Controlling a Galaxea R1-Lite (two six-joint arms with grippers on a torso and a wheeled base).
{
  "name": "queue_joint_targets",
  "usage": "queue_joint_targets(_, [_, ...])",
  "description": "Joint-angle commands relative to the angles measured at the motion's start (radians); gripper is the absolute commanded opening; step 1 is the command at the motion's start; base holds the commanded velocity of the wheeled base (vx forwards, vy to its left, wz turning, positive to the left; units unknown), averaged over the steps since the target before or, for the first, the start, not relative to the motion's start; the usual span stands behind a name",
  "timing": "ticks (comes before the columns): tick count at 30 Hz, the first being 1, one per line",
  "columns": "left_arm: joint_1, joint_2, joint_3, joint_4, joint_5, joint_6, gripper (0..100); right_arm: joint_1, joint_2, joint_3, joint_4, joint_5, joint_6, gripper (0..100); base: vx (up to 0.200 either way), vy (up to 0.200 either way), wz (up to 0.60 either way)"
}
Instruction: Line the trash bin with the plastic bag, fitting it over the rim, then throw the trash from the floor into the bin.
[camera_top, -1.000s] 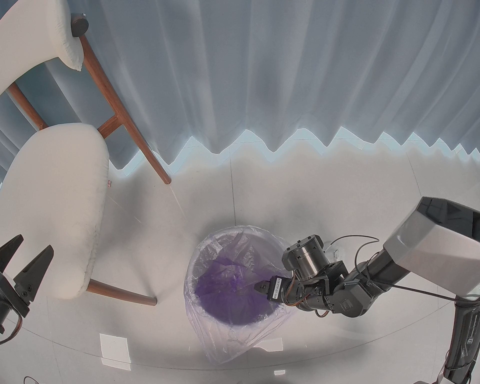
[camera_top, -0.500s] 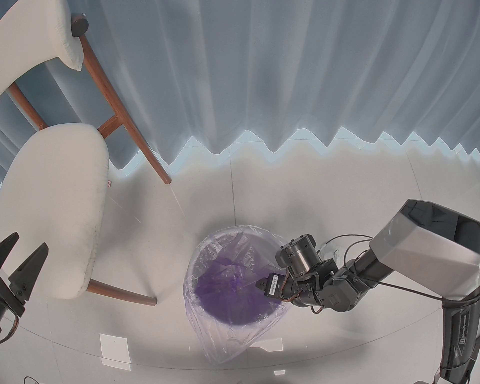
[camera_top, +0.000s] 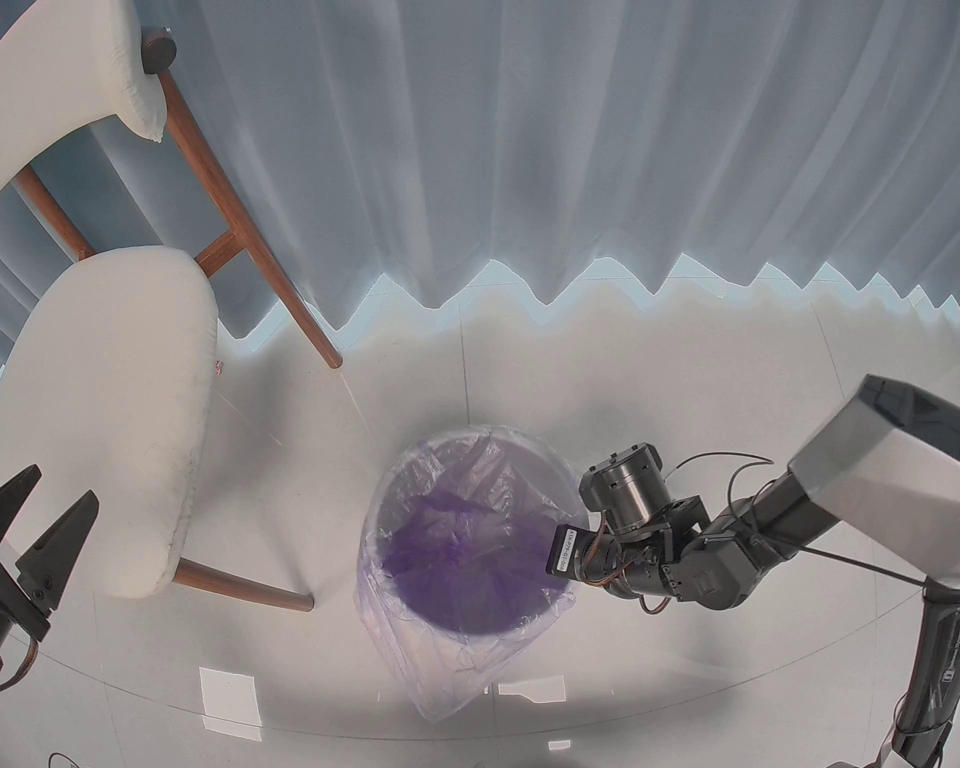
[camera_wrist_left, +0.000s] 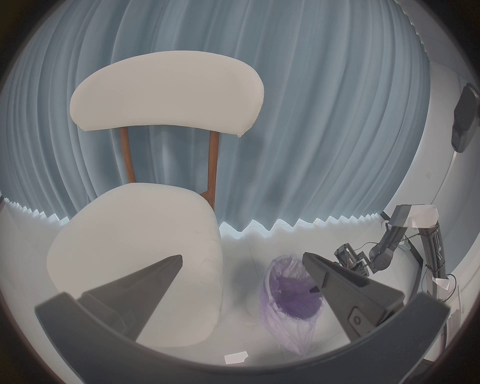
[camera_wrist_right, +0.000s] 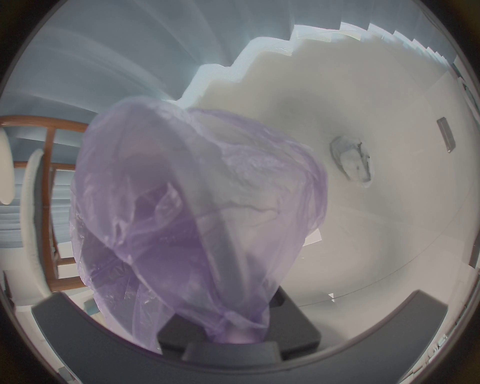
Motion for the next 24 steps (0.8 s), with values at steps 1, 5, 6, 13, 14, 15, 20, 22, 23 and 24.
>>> queue_joint_targets(1, [-0.055, 0.012, -0.006, 0.001, 0.000, 0.000, 100, -0.007, -0.187, 0.096, 0.010, 0.045, -0.009, 0, 0.000, 0.000, 0.00])
queue_joint_targets(5, [-0.099, 0.077, -0.034, 0.003, -0.004, -0.003, 100, -0.006, -0.345, 0.201, 0.011, 0.125, -0.034, 0, 0.000, 0.000, 0.00])
queue_joint_targets(6, [-0.119, 0.107, -0.058, 0.003, -0.004, -0.008, 100, -0.006, -0.400, 0.228, 0.013, 0.154, -0.034, 0, 0.000, 0.000, 0.00])
queue_joint_targets(13, [-0.225, 0.319, -0.261, 0.120, -0.026, -0.207, 100, -0.006, -0.664, 0.356, 0.047, 0.298, -0.029, 0, 0.000, 0.000, 0.00])
queue_joint_targets(14, [-0.243, 0.347, -0.288, 0.144, -0.041, -0.255, 100, -0.006, -0.690, 0.374, 0.050, 0.315, -0.027, 0, 0.000, 0.000, 0.00])
queue_joint_targets(15, [-0.271, 0.370, -0.314, 0.167, -0.062, -0.309, 100, -0.006, -0.716, 0.396, 0.050, 0.335, -0.027, 0, 0.000, 0.000, 0.00])
queue_joint_targets(20, [-0.322, 0.462, -0.337, 0.201, -0.130, -0.418, 100, -0.006, -0.764, 0.440, 0.050, 0.355, -0.024, 0, 0.000, 0.000, 0.00])
queue_joint_targets(22, [-0.331, 0.506, -0.331, 0.199, -0.141, -0.419, 100, -0.006, -0.770, 0.443, 0.051, 0.355, -0.024, 0, 0.000, 0.000, 0.00])
queue_joint_targets(23, [-0.342, 0.512, -0.328, 0.195, -0.144, -0.419, 100, -0.006, -0.770, 0.445, 0.051, 0.355, -0.024, 0, 0.000, 0.000, 0.00])
queue_joint_targets(24, [-0.343, 0.512, -0.328, 0.195, -0.144, -0.419, 100, -0.006, -0.770, 0.446, 0.051, 0.355, -0.023, 0, 0.000, 0.000, 0.00])
